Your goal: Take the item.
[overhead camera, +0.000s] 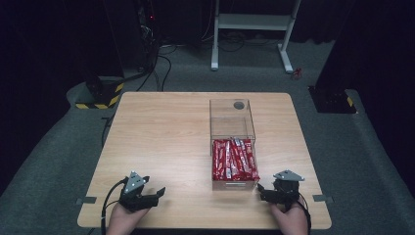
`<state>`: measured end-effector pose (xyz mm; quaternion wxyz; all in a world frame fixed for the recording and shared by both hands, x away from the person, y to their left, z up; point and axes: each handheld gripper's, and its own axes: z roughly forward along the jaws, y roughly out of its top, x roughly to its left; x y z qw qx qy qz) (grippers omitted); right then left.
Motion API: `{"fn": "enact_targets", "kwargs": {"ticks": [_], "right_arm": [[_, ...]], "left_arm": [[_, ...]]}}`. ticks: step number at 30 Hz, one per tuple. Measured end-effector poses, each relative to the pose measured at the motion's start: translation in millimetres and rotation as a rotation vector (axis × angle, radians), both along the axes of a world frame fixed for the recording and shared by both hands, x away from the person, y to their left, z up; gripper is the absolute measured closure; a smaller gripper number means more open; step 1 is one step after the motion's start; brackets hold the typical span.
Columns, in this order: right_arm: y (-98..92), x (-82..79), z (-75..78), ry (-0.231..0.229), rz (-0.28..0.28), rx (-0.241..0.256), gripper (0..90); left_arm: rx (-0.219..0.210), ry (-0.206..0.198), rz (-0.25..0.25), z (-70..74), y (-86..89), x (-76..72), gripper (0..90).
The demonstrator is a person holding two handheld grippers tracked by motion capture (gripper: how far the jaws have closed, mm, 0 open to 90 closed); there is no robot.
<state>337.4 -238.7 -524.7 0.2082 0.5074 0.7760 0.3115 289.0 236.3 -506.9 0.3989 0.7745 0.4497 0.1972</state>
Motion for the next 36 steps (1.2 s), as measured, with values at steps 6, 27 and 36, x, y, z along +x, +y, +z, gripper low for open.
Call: {"fn": "enact_targets", "kwargs": {"ticks": [6, 27, 36], "right_arm": [[0.0, 0.0, 0.0, 0.000, 0.000, 0.000, 8.0], [-0.1, 0.0, 0.0, 0.001, 0.001, -0.001, 8.0], [-0.2, 0.0, 0.0, 0.000, 0.002, -0.001, 8.0]], "left_arm": [[-0.009, -0.004, -0.014, 2.7, -6.8, 0.1, 23.2], [-0.027, -0.064, -0.047, 27.1, -28.8, 0.2, 24.6], [-0.052, -0.086, -0.063, 36.5, -37.6, 1.5, 25.3]]}}
